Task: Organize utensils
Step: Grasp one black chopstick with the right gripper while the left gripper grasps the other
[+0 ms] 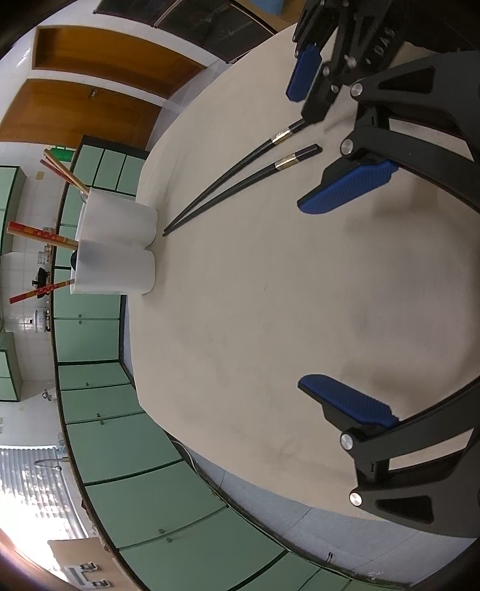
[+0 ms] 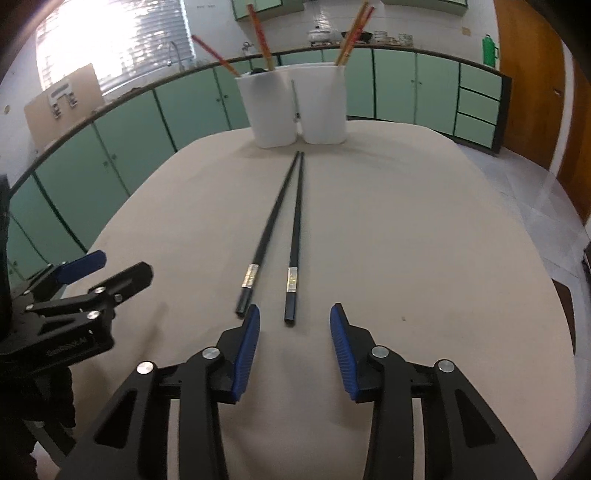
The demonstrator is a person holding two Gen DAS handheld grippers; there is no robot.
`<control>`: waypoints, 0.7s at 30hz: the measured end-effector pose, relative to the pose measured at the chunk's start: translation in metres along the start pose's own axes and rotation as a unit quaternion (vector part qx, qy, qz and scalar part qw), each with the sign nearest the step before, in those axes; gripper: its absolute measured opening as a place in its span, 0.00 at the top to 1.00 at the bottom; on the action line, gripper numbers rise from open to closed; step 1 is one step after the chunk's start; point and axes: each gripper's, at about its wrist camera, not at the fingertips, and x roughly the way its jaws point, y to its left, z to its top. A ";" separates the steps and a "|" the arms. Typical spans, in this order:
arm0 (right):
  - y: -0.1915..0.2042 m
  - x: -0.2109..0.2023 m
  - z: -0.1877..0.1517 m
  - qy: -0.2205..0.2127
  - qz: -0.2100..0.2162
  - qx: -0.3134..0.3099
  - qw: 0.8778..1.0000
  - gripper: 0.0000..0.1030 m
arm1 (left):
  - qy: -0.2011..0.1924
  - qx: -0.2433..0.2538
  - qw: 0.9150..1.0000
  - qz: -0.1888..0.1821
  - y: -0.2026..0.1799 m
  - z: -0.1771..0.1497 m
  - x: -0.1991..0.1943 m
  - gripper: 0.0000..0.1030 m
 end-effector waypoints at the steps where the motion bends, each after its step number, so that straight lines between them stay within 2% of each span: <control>1: 0.001 0.002 0.000 0.002 0.000 -0.001 1.000 0.65 | 0.000 0.001 1.000 0.000 0.000 0.000 0.000 0.16; 5: 0.001 0.009 0.002 0.005 0.001 0.005 1.000 0.72 | -0.001 0.002 1.000 0.000 -0.001 -0.001 -0.001 0.16; 7: 0.000 0.010 0.004 0.006 -0.001 0.007 1.000 0.85 | 0.001 0.000 1.000 -0.001 -0.001 -0.001 -0.001 0.16; 9: -0.002 0.012 0.005 0.009 0.004 0.011 1.000 0.93 | 0.003 -0.002 1.000 -0.004 -0.003 -0.001 0.000 0.16; 13: -0.003 0.010 0.004 0.005 0.005 0.011 1.000 0.94 | 0.007 0.001 1.000 -0.011 -0.010 -0.002 0.001 0.16; 21: -0.028 -0.007 0.000 -0.016 -0.026 0.043 0.999 0.94 | 0.018 0.016 0.999 -0.042 -0.040 -0.003 0.005 0.17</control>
